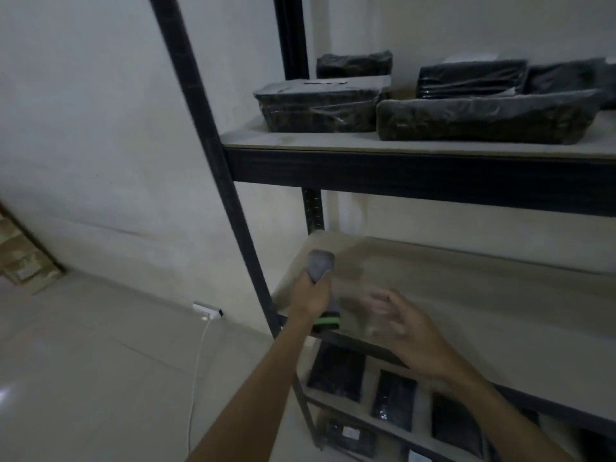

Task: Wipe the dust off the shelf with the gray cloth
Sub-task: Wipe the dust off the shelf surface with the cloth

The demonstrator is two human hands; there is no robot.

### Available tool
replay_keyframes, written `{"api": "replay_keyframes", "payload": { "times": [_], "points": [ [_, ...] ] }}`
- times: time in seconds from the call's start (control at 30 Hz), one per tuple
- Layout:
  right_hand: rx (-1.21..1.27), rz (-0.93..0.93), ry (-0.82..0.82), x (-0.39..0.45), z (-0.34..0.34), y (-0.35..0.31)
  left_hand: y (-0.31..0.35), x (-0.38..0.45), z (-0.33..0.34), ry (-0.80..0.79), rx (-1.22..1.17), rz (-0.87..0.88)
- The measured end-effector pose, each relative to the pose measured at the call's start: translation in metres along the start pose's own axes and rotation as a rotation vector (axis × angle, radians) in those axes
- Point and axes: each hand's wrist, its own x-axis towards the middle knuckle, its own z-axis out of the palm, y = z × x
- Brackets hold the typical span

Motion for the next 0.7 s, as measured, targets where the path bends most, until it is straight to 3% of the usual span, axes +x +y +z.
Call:
{"api": "replay_keyframes", "payload": {
  "times": [0.13, 0.27, 0.33, 0.47, 0.6, 0.7],
  "points": [
    [-0.211, 0.122, 0.139, -0.012, -0.074, 0.036, 0.01, 0.091, -0.016, -0.016, 0.536, 0.103],
    [-0.556, 0.221, 0.152, -0.034, -0.127, 0.066, -0.002, 0.141, -0.009, 0.011, 0.933, 0.147],
    [-0.649, 0.271, 0.157, -0.042, -0.14, 0.071, -0.014, 0.148, -0.003, 0.0, 0.979, 0.209],
    [-0.88, 0.143, 0.087, -0.057, -0.149, 0.069, -0.032, 0.153, -0.002, -0.022, 0.972, 0.394],
    [-0.906, 0.249, 0.066, -0.073, -0.142, 0.09, -0.035, 0.149, -0.001, -0.099, 1.013, 0.47],
    [-1.002, 0.32, 0.054, -0.07, -0.128, 0.092, -0.041, 0.128, 0.005, -0.199, 1.028, 0.643]
  ]
}}
